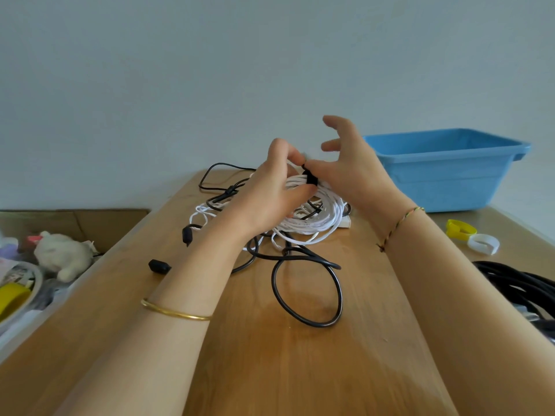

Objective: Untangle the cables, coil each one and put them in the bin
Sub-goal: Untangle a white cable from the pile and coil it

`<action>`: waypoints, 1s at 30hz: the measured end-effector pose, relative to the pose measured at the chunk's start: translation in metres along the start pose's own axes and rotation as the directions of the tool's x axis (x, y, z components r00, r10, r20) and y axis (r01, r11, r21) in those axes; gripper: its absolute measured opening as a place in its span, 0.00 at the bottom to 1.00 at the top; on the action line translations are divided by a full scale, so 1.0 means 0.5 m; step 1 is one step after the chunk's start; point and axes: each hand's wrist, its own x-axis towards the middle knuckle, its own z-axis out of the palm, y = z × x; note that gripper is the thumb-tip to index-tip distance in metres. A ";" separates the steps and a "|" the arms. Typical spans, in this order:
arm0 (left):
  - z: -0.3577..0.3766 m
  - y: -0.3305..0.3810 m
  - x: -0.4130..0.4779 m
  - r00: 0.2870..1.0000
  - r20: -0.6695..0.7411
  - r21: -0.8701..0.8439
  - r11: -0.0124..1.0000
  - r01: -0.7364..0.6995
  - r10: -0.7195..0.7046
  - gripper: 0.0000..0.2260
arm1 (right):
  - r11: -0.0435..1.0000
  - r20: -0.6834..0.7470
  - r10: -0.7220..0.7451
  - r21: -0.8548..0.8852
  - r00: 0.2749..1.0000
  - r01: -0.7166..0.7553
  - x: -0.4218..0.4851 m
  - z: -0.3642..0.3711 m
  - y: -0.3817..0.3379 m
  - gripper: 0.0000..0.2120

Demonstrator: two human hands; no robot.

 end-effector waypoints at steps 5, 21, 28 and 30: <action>0.001 0.009 0.000 1.000 -0.004 0.064 0.998 -0.025 0.025 0.09 | 1.000 -0.079 0.017 0.007 0.997 -0.016 0.001 0.005 0.000 0.30; -0.039 -0.023 0.014 0.939 -0.284 -0.173 0.974 0.148 -0.193 0.12 | 0.829 -0.002 -0.143 -0.547 0.990 0.119 -0.031 0.039 -0.055 0.11; -0.013 -0.033 0.019 0.932 -0.338 -0.097 0.990 0.104 -0.131 0.09 | 0.780 0.065 -0.001 -0.625 0.998 0.042 -0.037 0.062 -0.037 0.16; -0.010 -0.034 0.018 0.932 -0.342 -0.106 0.991 0.088 -0.119 0.09 | 0.780 0.069 0.040 -0.625 0.997 0.012 -0.038 0.068 -0.032 0.17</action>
